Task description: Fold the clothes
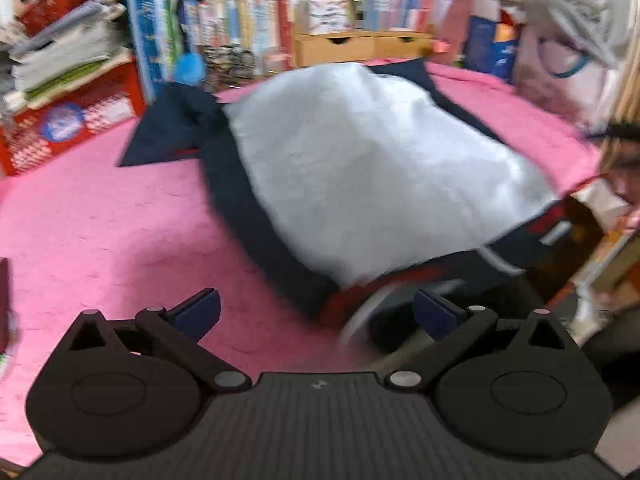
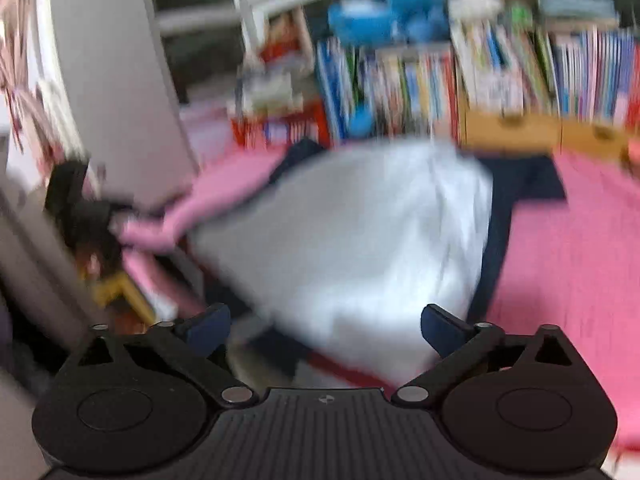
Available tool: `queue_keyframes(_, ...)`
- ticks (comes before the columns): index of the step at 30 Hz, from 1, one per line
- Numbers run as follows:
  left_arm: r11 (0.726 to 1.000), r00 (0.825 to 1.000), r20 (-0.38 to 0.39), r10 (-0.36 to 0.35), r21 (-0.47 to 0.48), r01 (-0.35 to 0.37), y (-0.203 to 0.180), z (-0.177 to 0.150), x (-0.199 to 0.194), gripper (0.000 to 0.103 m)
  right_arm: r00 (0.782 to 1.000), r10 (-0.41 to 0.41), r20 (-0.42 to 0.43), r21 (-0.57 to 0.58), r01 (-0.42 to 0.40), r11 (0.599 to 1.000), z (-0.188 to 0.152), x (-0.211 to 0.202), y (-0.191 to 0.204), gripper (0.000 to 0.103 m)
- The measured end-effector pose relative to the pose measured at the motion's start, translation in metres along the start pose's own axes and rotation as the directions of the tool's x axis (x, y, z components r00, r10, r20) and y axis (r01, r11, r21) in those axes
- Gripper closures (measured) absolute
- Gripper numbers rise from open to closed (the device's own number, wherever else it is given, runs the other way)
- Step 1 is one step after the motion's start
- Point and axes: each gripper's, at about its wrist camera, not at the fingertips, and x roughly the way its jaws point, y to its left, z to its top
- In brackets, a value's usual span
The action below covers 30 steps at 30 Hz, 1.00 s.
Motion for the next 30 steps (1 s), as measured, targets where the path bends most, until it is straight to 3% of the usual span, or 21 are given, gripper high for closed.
queue_keyframes(2, 1.0, 1.0, 0.002, 0.027, -0.009, -0.026, 0.001, -0.001, -0.003, 0.0, 0.999, -0.014, 0.049, 0.003, 0.013, 1.0, 0.026, 0.029, -0.012, 0.0)
queue_keyframes(5, 0.994, 0.994, 0.047, 0.102, -0.034, -0.1, 0.014, 0.012, -0.004, 0.0, 0.999, -0.028, 0.035, -0.011, 0.028, 1.0, 0.051, 0.1, -0.028, 0.007)
queue_keyframes(8, 0.988, 0.985, 0.089, 0.147, -0.058, -0.142, 0.025, 0.046, 0.005, 0.0, 0.996, -0.073, -0.054, -0.012, 0.073, 0.997, 0.05, 0.179, -0.03, 0.023)
queue_keyframes(11, 0.979, 0.971, 0.127, 0.203, -0.058, -0.197, 0.025, 0.078, 0.037, 0.0, 0.976, -0.041, -0.215, 0.02, 0.046, 0.999, 0.03, 0.234, -0.028, 0.027)
queue_keyframes(13, 0.977, 0.97, 0.119, 0.21, -0.063, -0.204, 0.02, 0.094, 0.072, 0.0, 0.972, -0.054, -0.229, -0.115, 0.029, 0.993, 0.016, 0.237, -0.011, 0.023)
queue_keyframes(15, 0.984, 0.981, 0.093, 0.17, -0.063, -0.165, 0.009, 0.101, 0.106, 0.0, 0.965, -0.053, -0.258, -0.244, -0.012, 0.97, 0.007, 0.227, 0.004, 0.023)
queue_keyframes(18, 0.993, 0.992, 0.045, 0.115, -0.038, -0.114, -0.007, 0.096, 0.15, 0.0, 0.974, -0.033, -0.226, -0.269, -0.03, 0.963, 0.013, 0.2, 0.001, 0.025)
queue_keyframes(21, 0.994, 0.994, -0.021, 0.109, -0.017, -0.109, -0.014, 0.078, 0.179, 0.0, 0.989, -0.14, -0.049, -0.26, 0.123, 0.958, 0.047, 0.185, -0.029, 0.012)
queue_keyframes(24, 0.995, 0.996, 0.012, 0.093, -0.041, -0.093, -0.012, 0.059, 0.184, 0.0, 0.954, -0.294, 0.051, -0.153, 0.299, 0.942, 0.09, 0.212, -0.074, 0.012)
queue_keyframes(26, 0.995, 0.995, 0.055, 0.086, -0.058, -0.082, -0.009, 0.049, 0.183, 0.0, 0.924, -0.375, 0.071, -0.057, 0.379, 0.923, 0.121, 0.246, -0.109, 0.012)
queue_keyframes(29, 0.994, 0.99, 0.099, 0.099, -0.061, -0.093, -0.009, 0.04, 0.18, 0.0, 0.899, -0.438, 0.015, 0.011, 0.438, 0.899, 0.154, 0.319, -0.144, 0.013)
queue_keyframes(30, 0.994, 0.99, 0.099, 0.096, -0.064, -0.09, -0.008, 0.039, 0.18, 0.0, 0.866, -0.5, -0.027, 0.027, 0.501, 0.865, 0.161, 0.344, -0.153, 0.014)
